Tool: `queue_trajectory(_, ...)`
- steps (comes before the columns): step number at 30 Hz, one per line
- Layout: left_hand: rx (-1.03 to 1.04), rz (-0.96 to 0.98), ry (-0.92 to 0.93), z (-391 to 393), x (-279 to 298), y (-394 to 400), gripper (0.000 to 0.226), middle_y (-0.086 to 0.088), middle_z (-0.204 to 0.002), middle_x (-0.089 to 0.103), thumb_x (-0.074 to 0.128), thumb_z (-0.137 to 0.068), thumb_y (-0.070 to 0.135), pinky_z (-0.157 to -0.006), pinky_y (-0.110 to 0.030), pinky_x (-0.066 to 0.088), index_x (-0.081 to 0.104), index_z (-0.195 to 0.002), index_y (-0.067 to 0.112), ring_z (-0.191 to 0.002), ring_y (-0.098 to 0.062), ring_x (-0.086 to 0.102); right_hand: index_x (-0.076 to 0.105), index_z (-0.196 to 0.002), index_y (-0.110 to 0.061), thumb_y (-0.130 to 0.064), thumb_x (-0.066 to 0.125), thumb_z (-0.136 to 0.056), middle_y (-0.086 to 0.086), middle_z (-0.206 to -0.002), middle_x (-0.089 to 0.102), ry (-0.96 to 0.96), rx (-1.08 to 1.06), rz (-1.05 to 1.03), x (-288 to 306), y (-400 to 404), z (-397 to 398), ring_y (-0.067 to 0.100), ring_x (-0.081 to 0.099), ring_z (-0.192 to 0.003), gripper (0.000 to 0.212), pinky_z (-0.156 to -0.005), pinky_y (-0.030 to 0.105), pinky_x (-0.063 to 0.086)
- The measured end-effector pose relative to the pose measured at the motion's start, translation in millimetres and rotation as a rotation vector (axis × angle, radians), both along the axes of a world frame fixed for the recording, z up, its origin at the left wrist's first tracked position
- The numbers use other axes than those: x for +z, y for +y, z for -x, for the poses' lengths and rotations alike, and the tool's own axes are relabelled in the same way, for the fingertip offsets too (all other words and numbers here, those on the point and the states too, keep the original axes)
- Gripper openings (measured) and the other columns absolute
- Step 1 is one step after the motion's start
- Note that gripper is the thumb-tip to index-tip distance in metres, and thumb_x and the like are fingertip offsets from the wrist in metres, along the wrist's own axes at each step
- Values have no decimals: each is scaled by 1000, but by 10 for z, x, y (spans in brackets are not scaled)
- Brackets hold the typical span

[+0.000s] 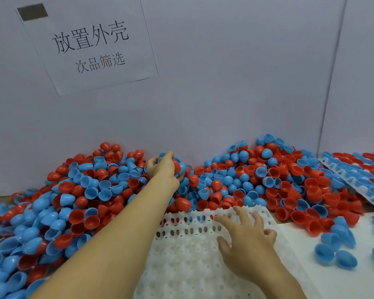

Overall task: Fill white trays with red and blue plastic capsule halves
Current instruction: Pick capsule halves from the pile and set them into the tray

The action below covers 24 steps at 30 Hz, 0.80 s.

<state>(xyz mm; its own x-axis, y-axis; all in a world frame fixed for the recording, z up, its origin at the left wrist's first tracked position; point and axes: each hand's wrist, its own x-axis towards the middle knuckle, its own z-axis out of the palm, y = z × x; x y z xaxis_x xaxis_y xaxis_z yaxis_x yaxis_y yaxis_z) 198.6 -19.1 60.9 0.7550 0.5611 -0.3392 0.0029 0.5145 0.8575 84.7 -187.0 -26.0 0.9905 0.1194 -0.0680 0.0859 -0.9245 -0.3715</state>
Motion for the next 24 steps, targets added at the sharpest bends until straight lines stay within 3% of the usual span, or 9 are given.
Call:
queue_trajectory(4, 33, 57, -5, -6, -41, 40, 25, -12, -120, 49, 65, -95, 14, -72, -46, 61, 54, -117, 18, -111, -34, 54, 18, -148, -56, -51, 40, -98, -8, -166, -4, 1, 1, 5, -1, 0, -3, 33, -6, -151, 55, -116, 58, 11)
queue_trajectory(10, -23, 164, -34, 5, -60, 145, 32, -16, -126, 54, 54, -98, 25, -56, -36, 57, 53, -127, 12, -101, -29, 60, 18, -149, -55, -51, 40, -99, -7, -166, -3, 3, 3, 6, 4, -1, 2, 33, -6, -151, 55, -116, 57, 12)
queue_trajectory(13, -77, 348, -147, 42, -35, 165, 25, -17, -117, 58, 50, -94, 21, -49, -29, 58, 59, -111, 6, -95, -28, 59, 18, -148, -55, -51, 40, -98, -7, -166, -2, -5, 8, 3, 1, -5, 6, 33, -6, -151, 55, -116, 56, 12)
queue_trajectory(15, -109, 460, -219, 79, -31, 170, 17, -17, -110, 58, 51, -91, 19, -51, -32, 59, 58, -99, 6, -92, -29, 59, 18, -149, -55, -51, 39, -99, -7, -166, -3, -1, 6, 10, 6, -3, 6, 33, -6, -151, 55, -116, 57, 12)
queue_trajectory(17, -132, 528, -265, 109, -41, 185, 15, -17, -110, 56, 56, -89, 19, -55, -34, 60, 57, -99, 7, -94, -29, 58, 17, -149, -55, -52, 39, -99, -7, -166, -3, 7, 4, 17, 11, 4, 5, 33, -6, -151, 55, -117, 57, 12)
queue_trajectory(20, -206, 500, -262, 172, -59, 193, 19, -17, -107, 54, 60, -88, 18, -56, -31, 57, 56, -103, 7, -94, -27, 55, 17, -149, -55, -53, 39, -99, -6, -166, -4, 12, 3, 23, 16, 3, 6, 33, -6, -151, 55, -117, 57, 11)
queue_trajectory(24, -281, 417, -252, 389, -39, 161, 13, -15, -92, 57, 58, -88, 16, -45, -23, 48, 57, -94, 5, -80, -22, 55, 18, -149, -55, -52, 39, -99, -6, -166, -3, 7, 4, 20, 12, 0, 8, 33, -5, -151, 55, -117, 57, 11)
